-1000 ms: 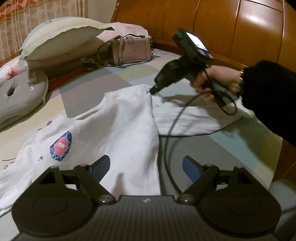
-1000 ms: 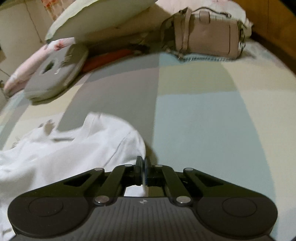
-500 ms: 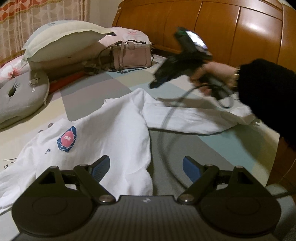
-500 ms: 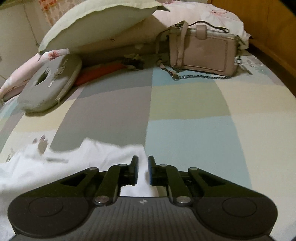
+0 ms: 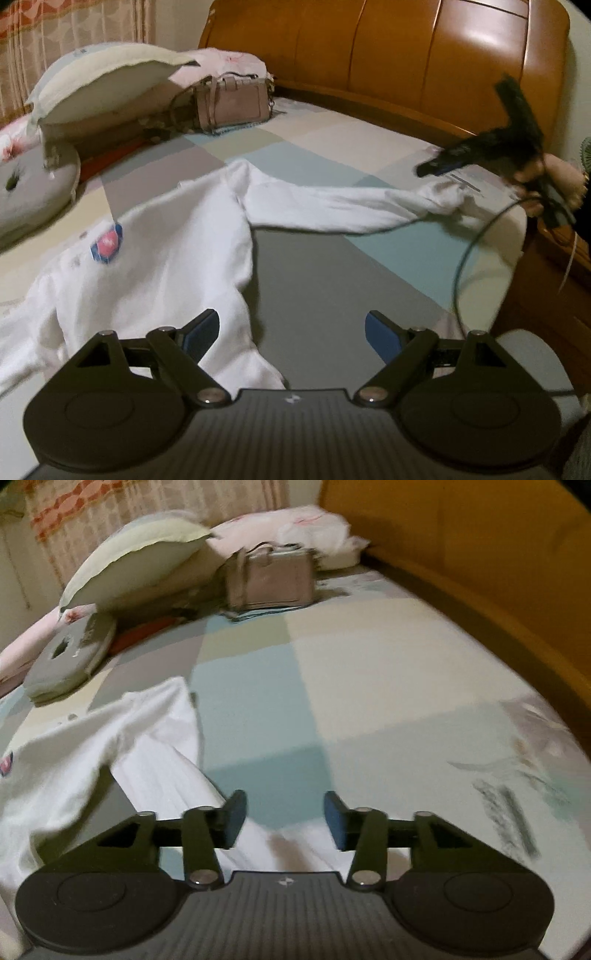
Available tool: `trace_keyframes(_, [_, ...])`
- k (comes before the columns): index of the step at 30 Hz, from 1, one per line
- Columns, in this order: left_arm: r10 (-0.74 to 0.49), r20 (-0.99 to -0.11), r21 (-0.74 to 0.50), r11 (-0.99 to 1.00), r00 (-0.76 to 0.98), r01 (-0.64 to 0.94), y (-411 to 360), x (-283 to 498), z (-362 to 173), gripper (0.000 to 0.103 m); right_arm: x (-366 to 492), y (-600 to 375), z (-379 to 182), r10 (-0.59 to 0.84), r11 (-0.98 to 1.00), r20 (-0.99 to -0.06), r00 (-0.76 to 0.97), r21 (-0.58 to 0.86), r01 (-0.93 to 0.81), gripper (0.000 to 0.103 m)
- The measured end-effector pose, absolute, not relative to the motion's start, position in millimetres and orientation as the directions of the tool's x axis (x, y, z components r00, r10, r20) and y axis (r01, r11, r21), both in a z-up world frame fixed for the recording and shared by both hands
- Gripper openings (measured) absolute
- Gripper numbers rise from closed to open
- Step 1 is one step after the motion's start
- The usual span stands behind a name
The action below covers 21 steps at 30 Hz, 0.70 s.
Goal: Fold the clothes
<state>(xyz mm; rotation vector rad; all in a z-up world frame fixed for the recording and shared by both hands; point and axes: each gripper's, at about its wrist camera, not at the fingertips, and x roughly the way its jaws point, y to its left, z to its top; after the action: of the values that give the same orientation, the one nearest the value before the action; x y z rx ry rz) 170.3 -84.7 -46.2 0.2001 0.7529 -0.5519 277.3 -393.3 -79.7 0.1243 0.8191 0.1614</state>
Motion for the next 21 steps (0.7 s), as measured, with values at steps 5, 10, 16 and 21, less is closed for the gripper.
trace_keyframes(5, [-0.401, -0.713, -0.034, 0.840, 0.576, 0.542, -90.9, 159.3, -49.4, 0.086, 241.7, -398.7, -93.3, 0.132, 0.990, -0.718, 0.683, 0.055, -0.133, 0.053])
trace_keyframes(10, [-0.391, -0.709, -0.005, 0.835, 0.586, 0.551, -100.9, 150.5, -41.0, 0.086, 222.9, -398.2, -95.6, 0.082, 0.980, -0.691, 0.718, -0.077, -0.186, 0.059])
trace_keyframes(16, [-0.381, -0.716, 0.020, 0.826, 0.585, 0.563, -116.8, 151.6, -37.0, 0.086, 212.2, -413.9, -120.7, -0.035, 0.953, -0.684, 0.728, -0.241, -0.181, 0.058])
trace_keyframes(21, [-0.372, -0.721, 0.034, 0.823, 0.585, 0.567, -131.3, 150.4, -35.5, 0.086, 225.0, -412.4, -129.9, -0.033, 0.938, -0.651, 0.758, -0.282, -0.202, 0.031])
